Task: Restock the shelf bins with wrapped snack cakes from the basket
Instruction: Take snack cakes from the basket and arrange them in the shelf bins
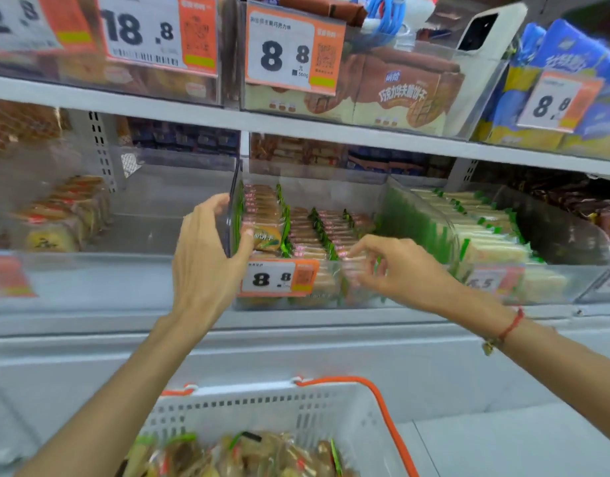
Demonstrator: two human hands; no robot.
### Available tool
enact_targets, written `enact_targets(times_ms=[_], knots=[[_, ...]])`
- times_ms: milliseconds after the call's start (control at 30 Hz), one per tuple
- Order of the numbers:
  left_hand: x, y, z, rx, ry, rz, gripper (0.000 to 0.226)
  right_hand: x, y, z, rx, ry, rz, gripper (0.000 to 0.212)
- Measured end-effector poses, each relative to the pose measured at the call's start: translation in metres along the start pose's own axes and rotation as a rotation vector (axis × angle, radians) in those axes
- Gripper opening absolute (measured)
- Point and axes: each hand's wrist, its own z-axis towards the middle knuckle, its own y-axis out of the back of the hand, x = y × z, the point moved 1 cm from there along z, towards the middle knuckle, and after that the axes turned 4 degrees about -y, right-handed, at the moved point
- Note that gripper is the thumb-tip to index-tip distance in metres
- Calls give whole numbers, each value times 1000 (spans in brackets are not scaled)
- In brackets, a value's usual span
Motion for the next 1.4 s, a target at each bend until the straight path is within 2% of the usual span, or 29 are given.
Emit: enact_targets(times_ms=[100,200,367,500,567,633,667,700,733,800,833,867,967,1100,1167,1267,1300,1400], knots=[[-10,12,-39,-69,-64,9,42,13,-38,-32,165,39,6,23],[-10,16,-91,51,59,-26,37,10,-92,-58,385,-9,-75,28],[22,13,-182,482,235,112,36,-5,-169,-100,667,-62,-211,33],[57,1,-239,998,183,360,48,-12,-214,-137,804,-79,-360,31],[73,2,-267,1233,139,446,56,-14,-229,-157,921,-70,-343,28],[82,6,-286,1337,106,497,58,-15,-242,-172,1053,-94,-243,11],[86,8,-292,1340,94,512,58,-14,-247,-178,1113,-122,-177,7],[88,9,-296,1326,89,516,57,-10,-252,-182,1162,-160,-84,12],[90,9,-298,1309,94,515,56,-5,-255,-186,1205,-202,45,22],[93,7,-300,1280,116,506,56,3,-255,-186,1223,-270,264,64],[94,6,-300,1271,128,499,56,5,-255,-185,1227,-271,298,69],[95,5,-302,1266,142,490,55,6,-257,-185,1236,-264,285,63],[96,4,-305,1245,174,457,54,9,-265,-190,1172,-205,238,19],[100,2,-300,1281,278,324,44,18,-266,-188,981,-192,380,37],[99,2,-289,1285,329,231,39,20,-255,-175,922,-263,423,30],[86,0,-267,1137,335,79,40,18,-236,-150,766,-452,564,35],[78,-1,-260,1071,336,17,42,19,-229,-142,715,-537,659,30],[49,-4,-242,957,346,-39,58,29,-207,-125,656,-694,926,26]])
